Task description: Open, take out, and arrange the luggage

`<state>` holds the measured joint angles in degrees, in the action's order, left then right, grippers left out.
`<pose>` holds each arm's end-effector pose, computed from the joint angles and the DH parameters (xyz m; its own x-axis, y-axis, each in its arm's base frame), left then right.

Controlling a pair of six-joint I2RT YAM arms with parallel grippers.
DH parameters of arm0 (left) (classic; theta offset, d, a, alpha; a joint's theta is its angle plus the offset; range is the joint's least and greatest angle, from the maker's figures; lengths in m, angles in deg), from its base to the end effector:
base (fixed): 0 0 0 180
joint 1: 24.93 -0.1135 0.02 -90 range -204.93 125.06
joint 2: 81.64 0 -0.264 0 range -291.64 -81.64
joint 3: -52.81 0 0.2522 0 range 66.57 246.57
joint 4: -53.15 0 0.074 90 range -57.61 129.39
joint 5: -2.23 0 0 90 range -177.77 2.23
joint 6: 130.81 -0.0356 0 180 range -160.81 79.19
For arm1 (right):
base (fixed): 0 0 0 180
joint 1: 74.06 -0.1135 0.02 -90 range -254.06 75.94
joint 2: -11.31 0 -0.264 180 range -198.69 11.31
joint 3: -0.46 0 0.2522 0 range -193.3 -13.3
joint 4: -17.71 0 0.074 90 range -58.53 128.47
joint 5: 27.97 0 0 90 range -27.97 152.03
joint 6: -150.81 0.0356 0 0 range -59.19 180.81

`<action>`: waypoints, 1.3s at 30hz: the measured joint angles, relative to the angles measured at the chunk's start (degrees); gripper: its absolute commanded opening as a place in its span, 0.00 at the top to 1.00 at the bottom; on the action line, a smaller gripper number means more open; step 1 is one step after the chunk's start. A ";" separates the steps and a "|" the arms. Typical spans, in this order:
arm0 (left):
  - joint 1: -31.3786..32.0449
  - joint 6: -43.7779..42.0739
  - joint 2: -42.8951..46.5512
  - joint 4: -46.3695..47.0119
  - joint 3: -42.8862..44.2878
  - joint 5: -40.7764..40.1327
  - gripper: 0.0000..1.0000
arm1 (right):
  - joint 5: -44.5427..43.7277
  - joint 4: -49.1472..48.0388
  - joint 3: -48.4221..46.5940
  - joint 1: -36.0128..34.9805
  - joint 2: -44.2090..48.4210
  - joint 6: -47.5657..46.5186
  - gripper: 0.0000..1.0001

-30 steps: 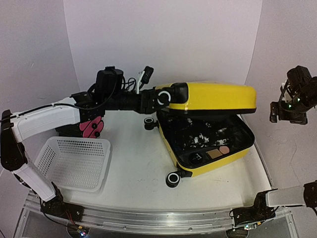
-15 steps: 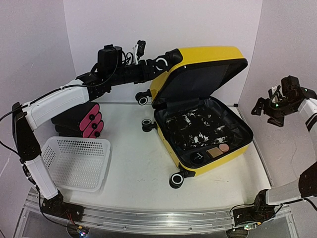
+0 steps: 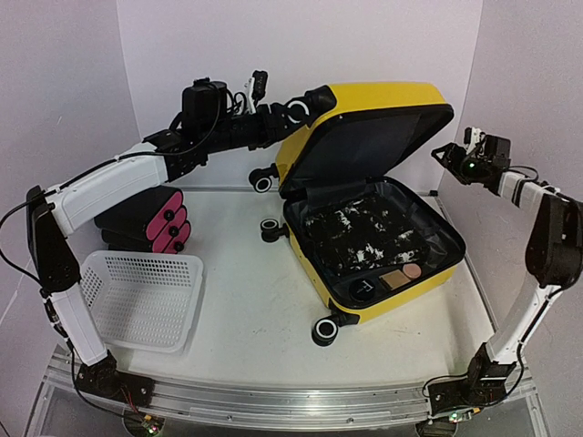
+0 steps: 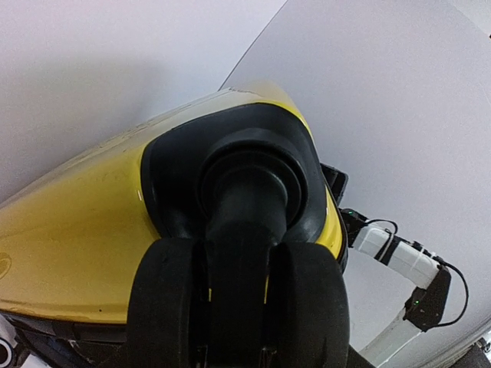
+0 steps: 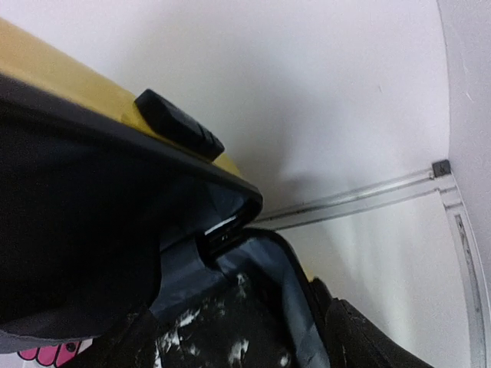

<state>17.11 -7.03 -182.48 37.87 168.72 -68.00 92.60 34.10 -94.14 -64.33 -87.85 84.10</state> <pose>0.3044 -0.2906 0.4380 -0.4923 -0.2606 -0.8305 0.7311 0.3940 -0.5570 0.4083 -0.0516 0.3167 -0.4513 0.4228 -0.7859 -0.1570 0.8293 0.5363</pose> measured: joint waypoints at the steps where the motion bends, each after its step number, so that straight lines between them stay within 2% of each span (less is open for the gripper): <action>1: -0.07 0.24 -0.15 -0.04 0.17 0.00 1.00 | 0.52 -3.67 -0.76 -0.09 -2.36 0.85 0.29; 5: -0.37 0.87 -0.85 -0.07 1.31 0.00 1.00 | 2.82 -18.08 -5.29 -0.61 -12.35 5.44 0.30; 8: -0.55 1.27 -1.38 -0.04 2.14 0.07 1.00 | 3.56 -24.48 -8.76 -1.86 -17.64 7.48 0.27; 10: -0.59 1.55 -1.68 0.00 2.58 0.09 1.00 | 3.56 -27.15 -10.84 -3.32 -19.93 7.80 0.30; 16: -0.66 2.34 -1.79 -0.09 2.84 -0.13 1.00 | 0.85 -32.83 -16.52 -6.88 -23.61 7.82 0.52; 20: -1.20 2.27 -1.79 -0.09 2.84 -0.44 1.00 | -0.17 -35.19 -19.69 -6.86 -26.34 9.35 0.76; 23: -1.27 2.19 -1.79 -0.09 2.82 -0.44 1.00 | -1.42 -36.09 -20.33 -6.67 -27.32 10.36 0.85; 26: -1.07 2.08 -1.79 0.09 2.36 -0.42 1.00 | -1.90 -36.37 -21.09 -6.75 -28.00 9.79 1.00; 29: -1.20 2.01 -1.66 0.28 1.92 -0.50 0.98 | -2.10 -36.24 -23.21 -6.95 -29.27 10.19 1.00; 31: -1.33 1.84 -1.49 0.57 1.49 -0.59 0.90 | -2.08 -36.22 -24.20 -7.06 -29.88 10.40 1.00; 35: -1.33 1.07 -0.63 0.81 0.13 -0.85 0.64 | -2.34 -36.11 -24.87 -7.37 -30.25 10.45 1.00; 39: -1.33 -0.52 1.46 1.66 -3.30 -1.64 0.28 | -3.23 -35.82 -24.87 -7.91 -30.16 9.51 1.00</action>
<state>15.77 -7.55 -181.01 39.53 165.42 -69.64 89.36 -1.72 -119.01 -72.24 -118.01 93.61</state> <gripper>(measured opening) 0.523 0.194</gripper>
